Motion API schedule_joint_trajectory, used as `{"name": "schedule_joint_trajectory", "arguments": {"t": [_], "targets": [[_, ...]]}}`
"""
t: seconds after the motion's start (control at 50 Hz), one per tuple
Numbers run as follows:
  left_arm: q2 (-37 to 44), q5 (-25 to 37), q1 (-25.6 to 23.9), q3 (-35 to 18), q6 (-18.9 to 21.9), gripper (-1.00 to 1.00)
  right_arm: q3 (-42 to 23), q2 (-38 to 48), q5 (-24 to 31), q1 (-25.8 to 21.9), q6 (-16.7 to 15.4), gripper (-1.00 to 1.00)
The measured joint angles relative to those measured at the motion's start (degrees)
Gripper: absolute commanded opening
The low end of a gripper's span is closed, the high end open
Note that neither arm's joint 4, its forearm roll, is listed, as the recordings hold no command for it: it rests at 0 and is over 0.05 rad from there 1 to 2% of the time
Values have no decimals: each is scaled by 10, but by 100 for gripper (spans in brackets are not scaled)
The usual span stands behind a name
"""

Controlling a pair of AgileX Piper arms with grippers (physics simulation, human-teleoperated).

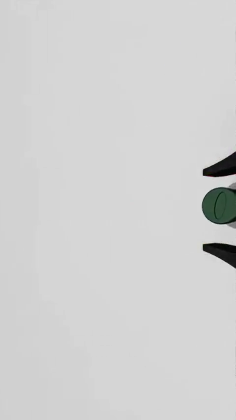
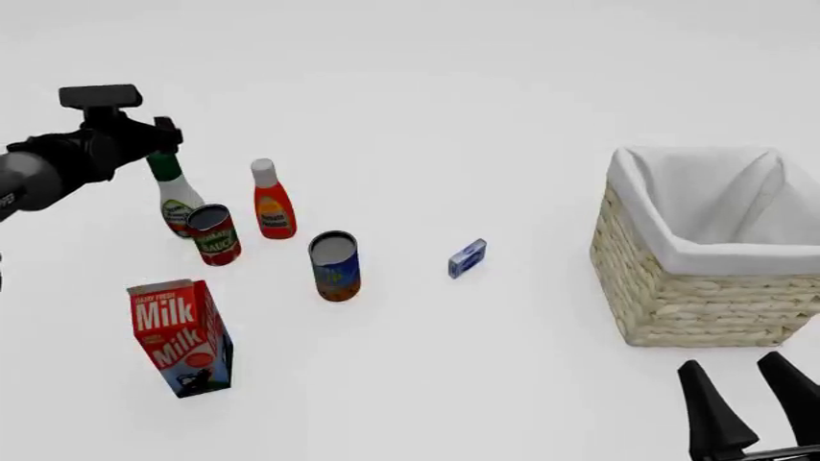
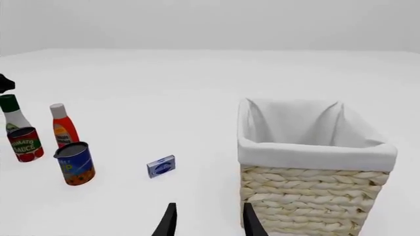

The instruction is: Pick the salad dressing and place it in the basket.

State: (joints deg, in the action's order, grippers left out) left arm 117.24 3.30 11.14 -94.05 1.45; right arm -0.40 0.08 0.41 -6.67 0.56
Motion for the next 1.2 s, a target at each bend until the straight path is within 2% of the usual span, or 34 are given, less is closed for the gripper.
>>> {"name": "schedule_joint_trajectory", "arguments": {"t": [0.96,0.98,1.2], "targets": [[52,-28,-5,29,-12,100,0,0,2,-5,-1,100],[51,-30,-3,31,-12,-100,0,0,2,-5,-1,100],[27,-68,12,64,-9,-100,0,-1,2,-4,-2,100]]}}
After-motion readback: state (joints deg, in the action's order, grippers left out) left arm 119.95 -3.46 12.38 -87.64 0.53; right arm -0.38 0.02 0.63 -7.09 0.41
